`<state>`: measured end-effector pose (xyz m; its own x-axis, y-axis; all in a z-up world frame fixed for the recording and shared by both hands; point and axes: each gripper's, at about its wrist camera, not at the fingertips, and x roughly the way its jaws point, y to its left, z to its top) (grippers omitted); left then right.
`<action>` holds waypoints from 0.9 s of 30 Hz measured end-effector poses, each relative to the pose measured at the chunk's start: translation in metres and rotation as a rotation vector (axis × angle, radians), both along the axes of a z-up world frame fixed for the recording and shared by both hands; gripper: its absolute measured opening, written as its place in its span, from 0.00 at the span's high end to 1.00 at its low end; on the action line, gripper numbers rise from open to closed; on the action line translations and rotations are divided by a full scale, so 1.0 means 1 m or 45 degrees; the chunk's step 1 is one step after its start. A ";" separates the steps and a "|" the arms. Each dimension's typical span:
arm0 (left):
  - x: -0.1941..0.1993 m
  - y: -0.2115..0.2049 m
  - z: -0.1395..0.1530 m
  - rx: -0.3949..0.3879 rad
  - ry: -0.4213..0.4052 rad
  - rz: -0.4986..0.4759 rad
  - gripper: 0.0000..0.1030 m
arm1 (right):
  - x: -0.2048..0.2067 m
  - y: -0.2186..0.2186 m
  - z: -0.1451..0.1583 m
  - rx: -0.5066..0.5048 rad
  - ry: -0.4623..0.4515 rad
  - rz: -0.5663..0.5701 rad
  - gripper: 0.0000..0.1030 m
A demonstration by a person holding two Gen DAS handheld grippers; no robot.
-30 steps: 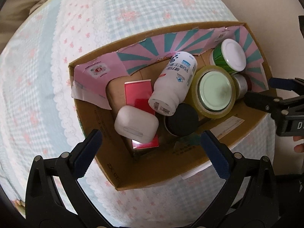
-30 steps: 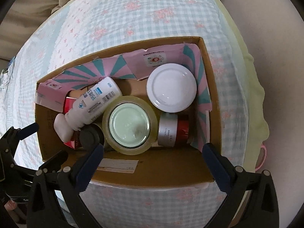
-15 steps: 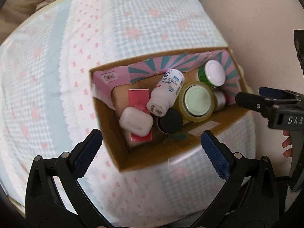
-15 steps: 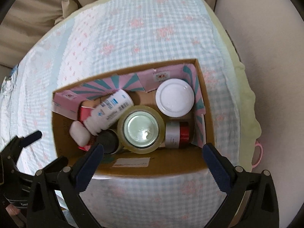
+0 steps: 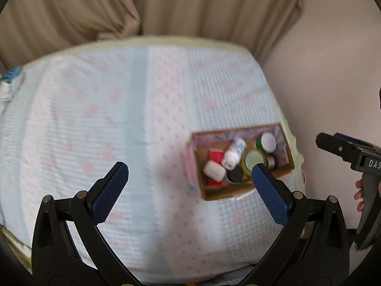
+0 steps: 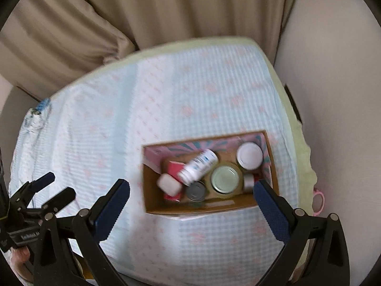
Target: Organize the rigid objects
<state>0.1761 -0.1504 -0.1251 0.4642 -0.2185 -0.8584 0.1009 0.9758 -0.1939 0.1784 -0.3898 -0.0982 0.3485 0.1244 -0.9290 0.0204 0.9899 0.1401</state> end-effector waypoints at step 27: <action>-0.103 0.090 0.109 0.060 -0.412 0.126 0.00 | -0.092 0.113 0.112 -0.112 -0.413 0.089 0.00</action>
<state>0.0734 -0.0600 -0.0164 0.7312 -0.1223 -0.6711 0.0539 0.9911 -0.1219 0.0863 -0.2772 0.0135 0.6213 0.0827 -0.7792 -0.0794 0.9959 0.0424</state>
